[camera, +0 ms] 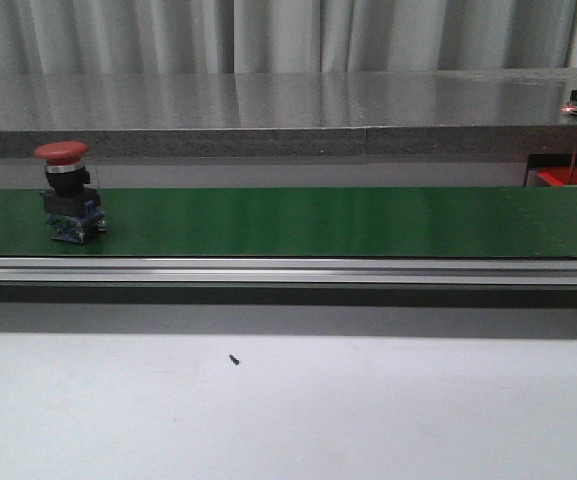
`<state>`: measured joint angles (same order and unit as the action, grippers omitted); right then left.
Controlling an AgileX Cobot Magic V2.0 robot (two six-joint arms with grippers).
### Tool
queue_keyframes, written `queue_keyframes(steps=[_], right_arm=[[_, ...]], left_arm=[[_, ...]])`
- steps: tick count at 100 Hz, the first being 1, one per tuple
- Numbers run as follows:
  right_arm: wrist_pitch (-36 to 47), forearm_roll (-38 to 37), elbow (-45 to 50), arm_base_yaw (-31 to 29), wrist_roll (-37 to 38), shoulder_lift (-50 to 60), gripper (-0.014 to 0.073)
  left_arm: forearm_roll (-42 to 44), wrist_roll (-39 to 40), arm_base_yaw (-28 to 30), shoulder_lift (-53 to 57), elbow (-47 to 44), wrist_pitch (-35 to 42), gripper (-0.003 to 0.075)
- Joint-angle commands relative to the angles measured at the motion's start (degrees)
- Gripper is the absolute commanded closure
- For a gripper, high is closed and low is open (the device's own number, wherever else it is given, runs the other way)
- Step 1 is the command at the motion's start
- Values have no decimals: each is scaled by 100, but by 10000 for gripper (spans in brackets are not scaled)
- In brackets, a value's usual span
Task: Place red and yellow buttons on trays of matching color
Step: 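Place the yellow button on the conveyor belt and release it, then lower the right gripper onto the red button arriving on the belt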
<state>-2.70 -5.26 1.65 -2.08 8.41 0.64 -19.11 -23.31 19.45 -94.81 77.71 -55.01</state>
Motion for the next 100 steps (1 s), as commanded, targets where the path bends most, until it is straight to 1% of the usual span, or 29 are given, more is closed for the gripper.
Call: queue_keyframes(steps=[1,10,13,15,27,29,34,36,75,94,100], right_arm=[[460,-18,-102,6,-15,96,715],[460,-18,-102,6,-15,96,715],[460,-18,-102,6,-15,96,715],[460,-18,-102,6,-15,96,715],[460,-18,-102,6,-15,96,715],[460,-18,-102,6,-15,96,715],[460,-18,-102,6,-15,96,715],[460,-18,-102,6,-15,96,715],[460,-18,-102,6,-15,96,715],[460,-18,-102,6,-15,96,715],[468,-18,-102,7,-15,96,715]], left_arm=[[-248,-67,-31,519,185,70,115],[-248,-114,-31,795,129,40,231],[-299,-114,-31,932,56,53,294],[-336,-114,-31,1016,25,77,322],[-721,-341,-42,1553,-414,228,586],[-752,-378,-55,1650,-498,266,613],[-767,-422,-53,1870,-686,332,717],[-767,-432,-53,1962,-763,345,740],[-805,-463,-53,3429,-1830,550,740],[-1021,-463,-53,4068,-2289,862,740],[-1021,-463,-135,4260,-2401,990,740]])
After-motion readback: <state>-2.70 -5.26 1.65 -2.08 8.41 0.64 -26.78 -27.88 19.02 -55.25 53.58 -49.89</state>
